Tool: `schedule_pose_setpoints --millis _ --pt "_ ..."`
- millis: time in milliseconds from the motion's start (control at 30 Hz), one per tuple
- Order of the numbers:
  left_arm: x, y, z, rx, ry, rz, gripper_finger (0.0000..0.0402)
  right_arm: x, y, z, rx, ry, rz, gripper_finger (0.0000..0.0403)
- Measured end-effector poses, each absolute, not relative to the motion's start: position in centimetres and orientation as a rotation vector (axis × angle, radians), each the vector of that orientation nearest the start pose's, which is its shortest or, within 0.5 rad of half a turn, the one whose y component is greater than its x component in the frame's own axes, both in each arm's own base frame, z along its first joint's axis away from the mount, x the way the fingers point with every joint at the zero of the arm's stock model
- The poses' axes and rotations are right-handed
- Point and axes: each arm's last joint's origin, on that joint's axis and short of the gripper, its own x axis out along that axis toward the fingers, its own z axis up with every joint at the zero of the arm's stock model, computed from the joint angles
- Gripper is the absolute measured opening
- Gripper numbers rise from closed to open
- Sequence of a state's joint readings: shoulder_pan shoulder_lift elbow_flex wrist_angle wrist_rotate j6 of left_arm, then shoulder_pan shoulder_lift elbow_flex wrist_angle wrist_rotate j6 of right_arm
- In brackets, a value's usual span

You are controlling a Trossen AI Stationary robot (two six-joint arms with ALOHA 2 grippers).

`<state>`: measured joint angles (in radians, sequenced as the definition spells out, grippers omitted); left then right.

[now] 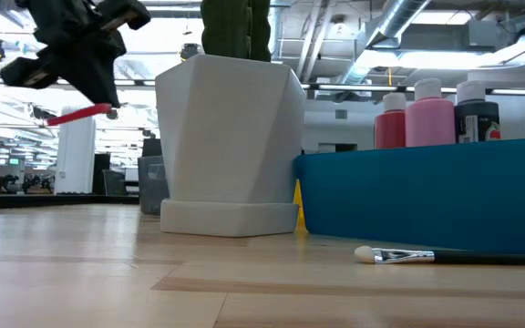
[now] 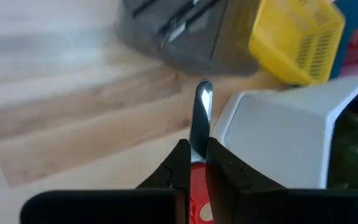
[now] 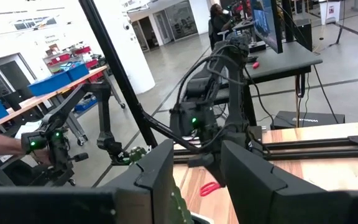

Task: Pick & Place Paint Supplies
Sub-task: Put the red scissors into the yellow bin

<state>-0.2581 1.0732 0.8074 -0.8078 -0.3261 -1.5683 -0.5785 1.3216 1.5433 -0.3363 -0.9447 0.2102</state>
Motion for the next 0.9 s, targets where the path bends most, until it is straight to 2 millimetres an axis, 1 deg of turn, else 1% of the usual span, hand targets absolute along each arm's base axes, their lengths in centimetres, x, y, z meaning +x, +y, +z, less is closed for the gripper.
schedule_pose_setpoints --millis 167,400,600,733,900 --pt "18.5 -2.6 25.2 -1.086 0.683 0.81 0.0016 23.5 -12.5 46.2 0.288 0.123 0.356 0.0132" --pt "18.4 -1.3 25.5 -1.037 0.663 0.817 0.0016 23.5 -12.5 46.2 0.291 0.125 0.354 0.0132" --pt "19.1 0.1 26.0 -0.988 0.597 0.784 0.0016 23.5 -12.6 46.2 0.291 0.123 0.34 0.0132" --pt "19.6 1.5 26.5 -0.94 0.545 0.76 0.0016 23.5 -12.6 46.2 0.289 0.119 0.323 0.0132" --pt "19.9 3.9 27.1 -0.884 0.51 0.708 0.0016 23.5 -12.6 46.2 0.288 0.117 0.297 0.0132"
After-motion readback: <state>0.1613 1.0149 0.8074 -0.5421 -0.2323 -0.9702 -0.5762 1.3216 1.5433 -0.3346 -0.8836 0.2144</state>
